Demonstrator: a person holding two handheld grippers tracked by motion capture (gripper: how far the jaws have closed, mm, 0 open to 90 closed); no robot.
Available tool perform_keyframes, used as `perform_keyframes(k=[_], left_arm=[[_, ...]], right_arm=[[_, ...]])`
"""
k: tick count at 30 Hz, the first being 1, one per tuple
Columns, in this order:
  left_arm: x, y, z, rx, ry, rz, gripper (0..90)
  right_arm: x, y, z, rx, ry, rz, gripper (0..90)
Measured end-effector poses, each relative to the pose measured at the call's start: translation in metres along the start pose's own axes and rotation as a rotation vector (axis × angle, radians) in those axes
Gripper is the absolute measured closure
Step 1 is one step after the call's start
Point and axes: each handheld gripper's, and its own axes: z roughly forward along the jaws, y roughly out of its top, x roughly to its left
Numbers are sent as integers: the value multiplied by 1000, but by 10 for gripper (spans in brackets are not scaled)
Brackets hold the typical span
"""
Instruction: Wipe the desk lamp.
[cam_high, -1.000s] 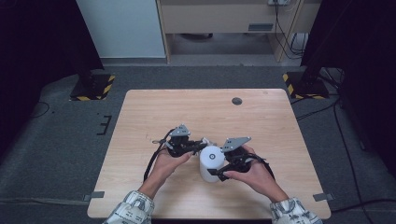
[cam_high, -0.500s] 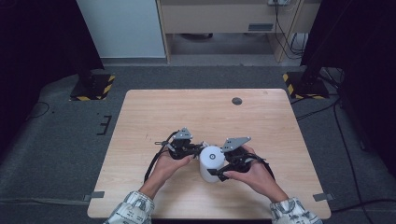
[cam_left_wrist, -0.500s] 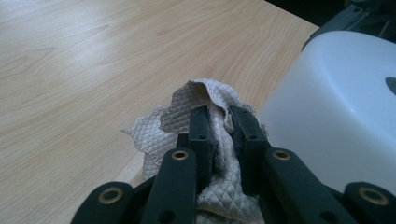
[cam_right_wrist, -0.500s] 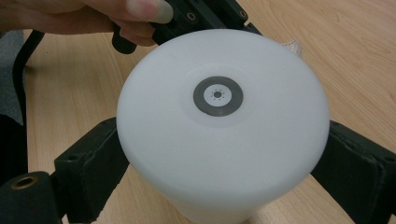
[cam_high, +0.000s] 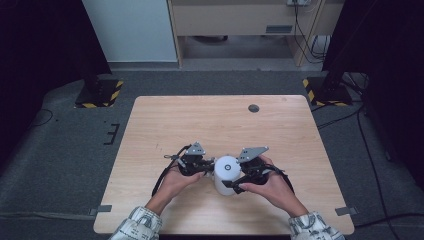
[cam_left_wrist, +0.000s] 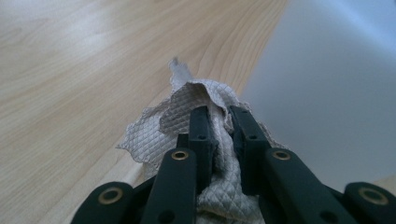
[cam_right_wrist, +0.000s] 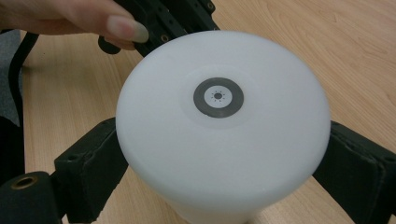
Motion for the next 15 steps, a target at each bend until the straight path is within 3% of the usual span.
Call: perform_keyframes(k=[4, 9, 11, 15], left_arm=[[0, 0, 0, 0, 3, -4, 795], [-1, 10, -16, -81, -12, -17, 795], [-2, 10, -15, -76, -10, -11, 795], [-3, 3, -5, -18, 8, 8, 796]], right_arm=[[0, 0, 0, -1, -3, 1, 91], [0, 0, 0, 1, -7, -1, 91], [0, 0, 0, 1, -6, -1, 91], [0, 0, 0, 1, -7, -1, 91]])
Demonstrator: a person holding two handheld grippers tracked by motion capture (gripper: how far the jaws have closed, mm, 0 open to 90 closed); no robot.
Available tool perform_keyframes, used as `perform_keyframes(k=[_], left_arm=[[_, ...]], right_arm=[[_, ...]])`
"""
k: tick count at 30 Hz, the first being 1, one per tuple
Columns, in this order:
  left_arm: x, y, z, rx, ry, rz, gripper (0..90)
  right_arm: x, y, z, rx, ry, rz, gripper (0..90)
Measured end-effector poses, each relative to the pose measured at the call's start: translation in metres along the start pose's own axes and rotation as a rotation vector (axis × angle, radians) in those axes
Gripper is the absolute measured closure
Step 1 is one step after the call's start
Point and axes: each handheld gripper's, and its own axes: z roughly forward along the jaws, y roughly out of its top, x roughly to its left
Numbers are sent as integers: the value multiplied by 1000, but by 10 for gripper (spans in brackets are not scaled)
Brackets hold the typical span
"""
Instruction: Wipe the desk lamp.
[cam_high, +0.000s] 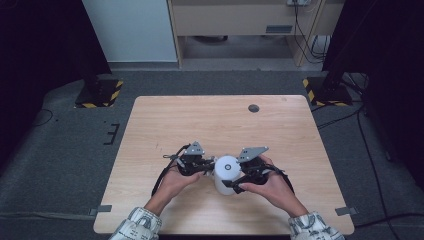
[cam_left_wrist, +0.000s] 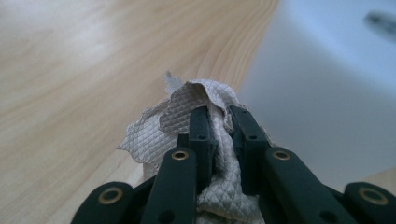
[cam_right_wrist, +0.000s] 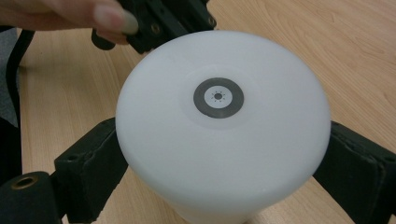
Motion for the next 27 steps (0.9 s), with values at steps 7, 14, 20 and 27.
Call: perform_keyframes(k=[7, 14, 20, 27], left_arm=[[1, -3, 6, 33, 9, 2, 796], [1, 9, -7, -58, -2, -13, 796], [3, 10, -4, -61, -9, -22, 796], [2, 2, 1, 8, -2, -3, 795]], right_arm=[[0, 0, 0, 0, -4, 2, 91], [0, 1, 0, 0, -6, -1, 91], [1, 1, 1, 3, -7, 0, 91], [1, 1, 1, 2, -9, 1, 91]])
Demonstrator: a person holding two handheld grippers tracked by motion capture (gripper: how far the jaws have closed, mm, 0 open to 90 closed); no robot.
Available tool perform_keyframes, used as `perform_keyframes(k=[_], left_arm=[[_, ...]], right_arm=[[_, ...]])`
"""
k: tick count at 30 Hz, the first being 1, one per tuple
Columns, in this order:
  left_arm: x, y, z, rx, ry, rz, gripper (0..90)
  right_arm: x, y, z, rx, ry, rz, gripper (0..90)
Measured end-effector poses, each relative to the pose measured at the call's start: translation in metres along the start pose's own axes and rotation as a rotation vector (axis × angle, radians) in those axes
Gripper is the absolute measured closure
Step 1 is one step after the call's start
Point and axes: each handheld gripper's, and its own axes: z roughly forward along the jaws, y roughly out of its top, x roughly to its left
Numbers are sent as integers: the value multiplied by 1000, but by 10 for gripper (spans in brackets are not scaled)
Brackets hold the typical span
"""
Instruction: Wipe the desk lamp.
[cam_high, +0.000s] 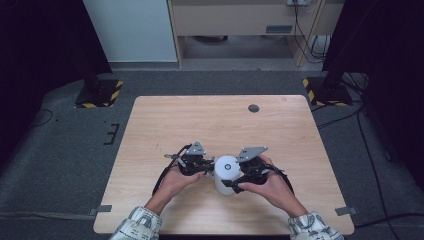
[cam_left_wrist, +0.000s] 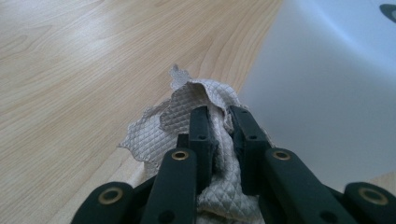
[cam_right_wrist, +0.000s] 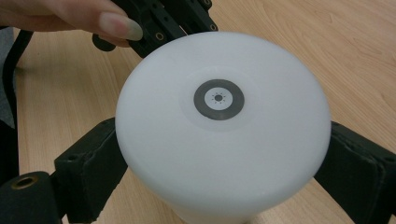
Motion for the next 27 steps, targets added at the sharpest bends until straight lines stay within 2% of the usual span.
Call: perform_keyframes(k=[8, 11, 14, 19, 21, 24, 27], left_arm=[[0, 12, -4, -95, 3, -14, 796], [1, 13, 1, -87, 12, -8, 796], [2, 10, 5, -56, 18, 4, 796], [0, 5, 3, -30, 16, 11, 796], [0, 5, -1, -38, 16, 15, 796], [0, 9, -10, -91, 5, -13, 796], [0, 12, -12, -104, 5, -15, 796]], right_arm=[[0, 0, 0, 0, -9, -3, 91], [-2, 0, 0, 0, -14, 1, 90], [-3, 0, 0, -2, -14, 0, 91], [-3, 0, 0, -6, -16, 6, 91], [-3, 0, -1, -6, -20, 5, 91], [-5, 0, 0, -6, -31, 5, 91], [-5, 0, 0, -6, -31, 9, 91]])
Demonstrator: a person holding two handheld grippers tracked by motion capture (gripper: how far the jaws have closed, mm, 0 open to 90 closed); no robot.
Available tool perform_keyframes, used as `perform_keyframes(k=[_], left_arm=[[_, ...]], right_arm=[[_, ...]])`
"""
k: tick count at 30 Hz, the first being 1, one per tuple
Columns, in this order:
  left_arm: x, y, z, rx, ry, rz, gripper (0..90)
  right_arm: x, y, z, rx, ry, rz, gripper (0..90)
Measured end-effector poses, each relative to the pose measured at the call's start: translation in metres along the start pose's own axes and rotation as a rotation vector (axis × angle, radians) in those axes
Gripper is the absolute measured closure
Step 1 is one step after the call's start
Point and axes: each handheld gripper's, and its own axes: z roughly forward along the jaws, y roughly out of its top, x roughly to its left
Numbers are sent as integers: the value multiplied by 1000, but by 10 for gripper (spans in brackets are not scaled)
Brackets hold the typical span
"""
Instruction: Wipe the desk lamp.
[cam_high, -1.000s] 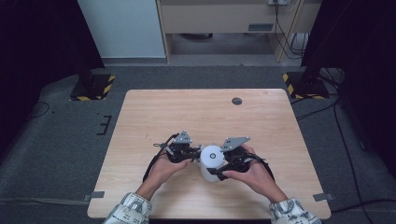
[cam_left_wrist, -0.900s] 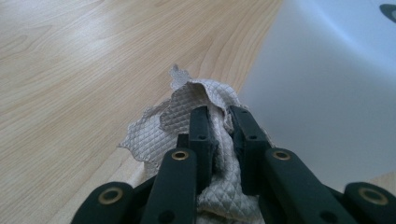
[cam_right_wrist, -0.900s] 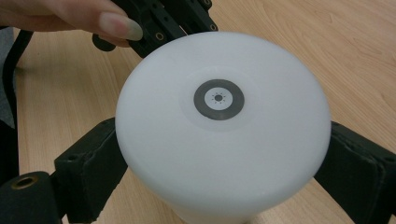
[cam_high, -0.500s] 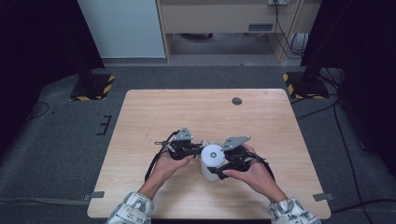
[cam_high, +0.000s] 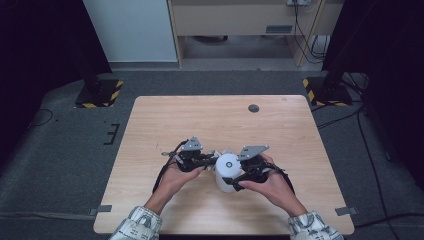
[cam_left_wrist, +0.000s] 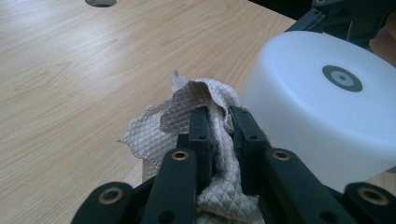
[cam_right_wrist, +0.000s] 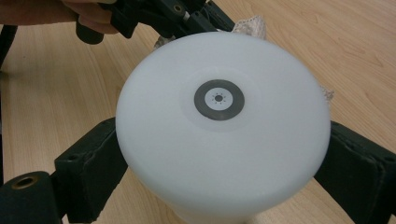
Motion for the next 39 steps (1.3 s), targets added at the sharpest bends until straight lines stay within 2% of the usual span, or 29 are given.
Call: perform_keyframes(k=[5, 8, 15, 17, 23, 26, 32, 35, 37, 39], left_arm=[[1, -9, 11, 71, 18, 26, 795], [1, -11, 14, 92, 28, 32, 796], [1, -2, -1, 19, 22, 12, 796], [2, -3, 0, 24, 23, 13, 795], [2, -11, 10, 82, 29, 18, 795], [0, -9, 6, 70, 33, 19, 796], [-12, -2, -20, -20, 24, -1, 795], [-16, -2, -26, -37, 11, -6, 795], [-19, -4, -26, -34, 7, -5, 795], [-21, -9, -22, 5, 17, 11, 795]], right_arm=[[-2, 0, 1, -9, -1, 6, 91], [-4, 1, 2, -13, -7, 16, 92], [-5, 1, 3, -14, -33, 6, 92], [-6, 2, 4, -14, -42, 8, 92], [-7, 2, 4, -14, -43, 9, 93], [-7, 2, 4, -14, -41, 9, 92], [-7, 2, 5, -15, -38, 12, 92], [-7, 2, 5, -15, -39, 12, 92], [-7, 2, 5, -14, -38, 11, 92], [-7, 2, 5, -13, -37, 9, 92]])
